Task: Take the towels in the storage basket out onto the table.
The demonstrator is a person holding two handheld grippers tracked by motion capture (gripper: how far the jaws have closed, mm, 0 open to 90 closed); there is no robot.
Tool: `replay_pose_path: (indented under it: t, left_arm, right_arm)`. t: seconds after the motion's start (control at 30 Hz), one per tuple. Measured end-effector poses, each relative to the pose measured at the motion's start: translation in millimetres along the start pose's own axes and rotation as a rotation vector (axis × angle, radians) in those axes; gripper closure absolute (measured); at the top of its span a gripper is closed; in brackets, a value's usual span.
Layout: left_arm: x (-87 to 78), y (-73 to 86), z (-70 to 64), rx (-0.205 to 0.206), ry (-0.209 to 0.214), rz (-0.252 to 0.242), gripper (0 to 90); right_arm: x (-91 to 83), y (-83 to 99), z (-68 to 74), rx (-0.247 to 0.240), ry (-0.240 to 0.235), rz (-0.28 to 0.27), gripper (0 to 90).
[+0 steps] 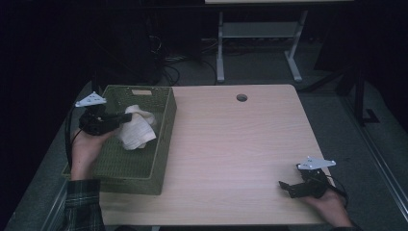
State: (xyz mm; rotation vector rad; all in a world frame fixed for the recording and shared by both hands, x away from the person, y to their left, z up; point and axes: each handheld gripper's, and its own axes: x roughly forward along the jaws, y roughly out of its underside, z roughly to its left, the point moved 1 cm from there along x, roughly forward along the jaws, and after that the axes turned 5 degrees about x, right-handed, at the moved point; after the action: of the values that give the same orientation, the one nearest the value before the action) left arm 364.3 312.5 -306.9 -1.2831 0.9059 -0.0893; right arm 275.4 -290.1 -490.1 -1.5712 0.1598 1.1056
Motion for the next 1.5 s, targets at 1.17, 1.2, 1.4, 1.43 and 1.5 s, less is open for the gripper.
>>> replay_pose_path:
  t: [1.17, 1.2, 1.4, 1.43, 1.5]
  left_arm:
    - [-15.0, -99.4, -48.0, 0.063, 0.152, -0.207, 83.7]
    - [-13.8, -101.2, -49.9, 0.061, 0.158, -0.211, 83.7]
    - [-4.4, -108.7, -63.1, 0.065, 0.198, -0.227, 83.7]
    - [-1.9, -109.6, -65.9, 0.069, 0.205, -0.227, 83.7]
    - [2.2, -110.5, -70.7, 0.068, 0.219, -0.229, 83.7]
  right_arm:
    - [0.0, 0.0, -0.1, -0.001, 0.0, 0.0, 2.0]
    - [0.0, 0.0, -0.1, -0.001, 0.0, 0.0, 2.0]
    - [0.0, 0.0, 0.0, 0.0, 0.0, 0.0, 2.0]
    - [0.0, 0.0, 0.0, 0.0, 0.0, 0.0, 2.0]
    - [0.0, 0.0, 0.0, 0.0, 0.0, 0.0, 2.0]
